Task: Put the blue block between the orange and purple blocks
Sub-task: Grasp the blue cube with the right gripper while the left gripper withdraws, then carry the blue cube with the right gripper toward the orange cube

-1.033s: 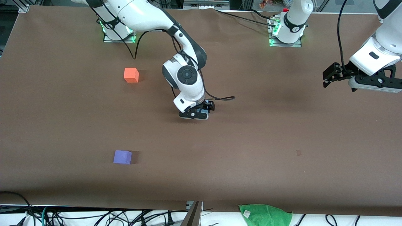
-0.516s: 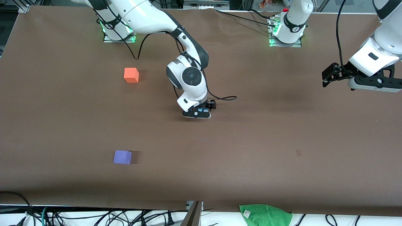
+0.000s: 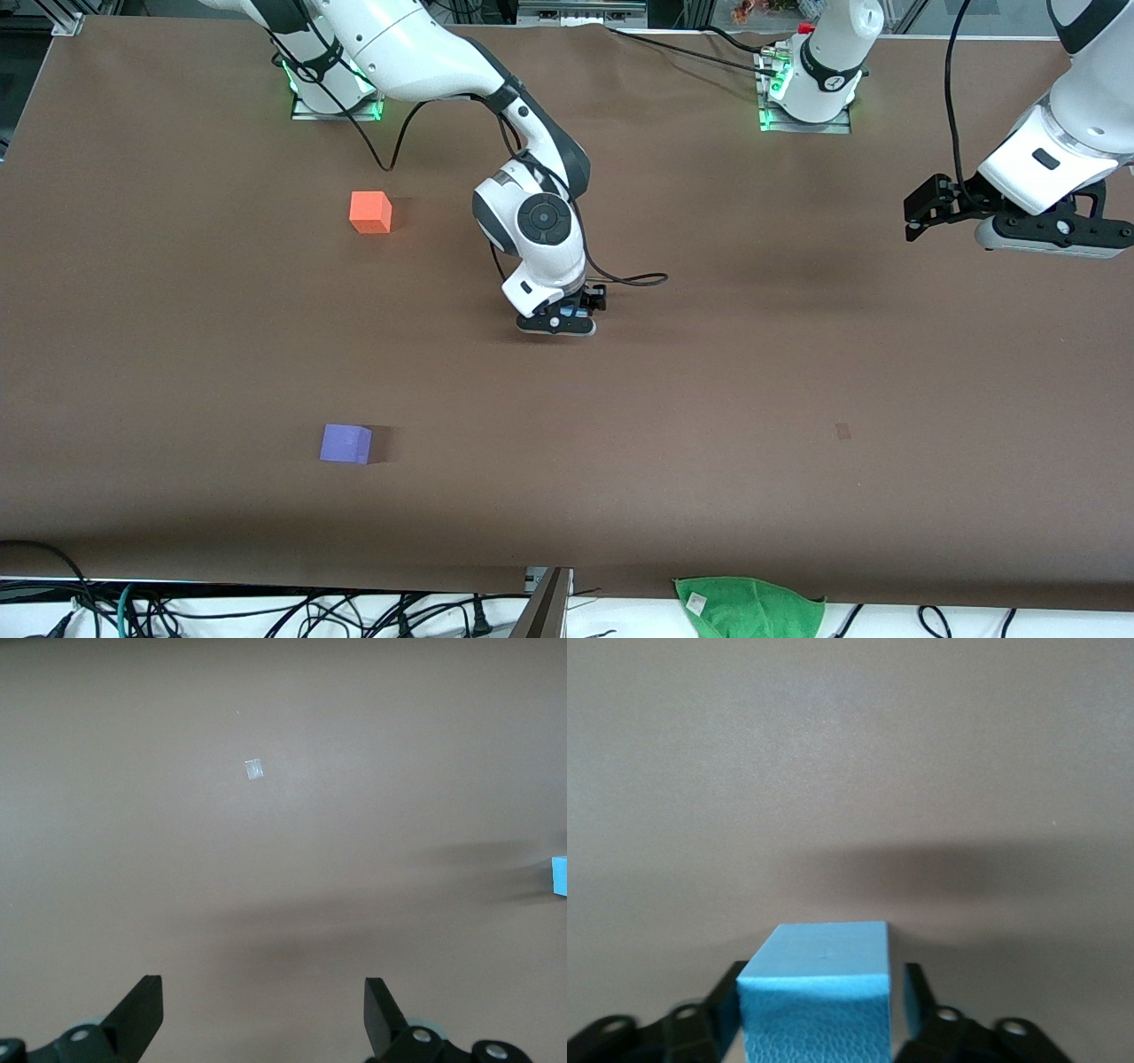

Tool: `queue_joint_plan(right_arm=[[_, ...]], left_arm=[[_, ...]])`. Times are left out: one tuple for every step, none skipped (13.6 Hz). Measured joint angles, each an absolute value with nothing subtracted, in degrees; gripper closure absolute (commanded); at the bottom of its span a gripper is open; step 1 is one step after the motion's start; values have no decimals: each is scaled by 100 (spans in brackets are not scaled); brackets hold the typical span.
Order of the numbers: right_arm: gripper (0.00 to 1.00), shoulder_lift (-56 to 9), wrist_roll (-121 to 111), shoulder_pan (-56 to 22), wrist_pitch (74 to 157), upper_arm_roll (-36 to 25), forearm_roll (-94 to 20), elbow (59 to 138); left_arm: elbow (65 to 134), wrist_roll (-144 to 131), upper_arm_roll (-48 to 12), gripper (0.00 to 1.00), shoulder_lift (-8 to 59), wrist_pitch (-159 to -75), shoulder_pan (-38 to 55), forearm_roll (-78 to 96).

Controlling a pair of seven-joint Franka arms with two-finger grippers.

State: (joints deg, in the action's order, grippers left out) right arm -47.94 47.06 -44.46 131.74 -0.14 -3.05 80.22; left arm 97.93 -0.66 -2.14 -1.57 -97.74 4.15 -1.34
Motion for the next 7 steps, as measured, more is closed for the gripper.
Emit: queue_joint_plan(right_arm=[[68,-4796,4705,-4446,13182,-16,-303,8015],[68,-4797,4703,-4446,13182,-18,-303,7999],[68,-4798,4700,-4446,13183,-27,-302,7996],[68,-4797,4698,-4442,13183,-45,-302,7980],[68,-4790,4695,-4436,13182,-76,-301,7938],[68,-4761,4686,-4418,13165,-107,-300,7898],[68,-4711,4627,-4371,13125,-130,-290,7863]], left_arm=[[9786,-67,-222,0,-157,-9774,415,-134],[9782,-69,-230,0,-157,-9774,415,-134],[9781,-70,-233,0,-157,-9774,415,-134],[9780,-70,-236,0,-157,-9774,415,-134],[9779,-70,-239,0,-157,-9774,415,-134],[9779,-71,-240,0,-157,-9774,415,-134],[9779,-71,-240,0,-157,-9772,415,-134]])
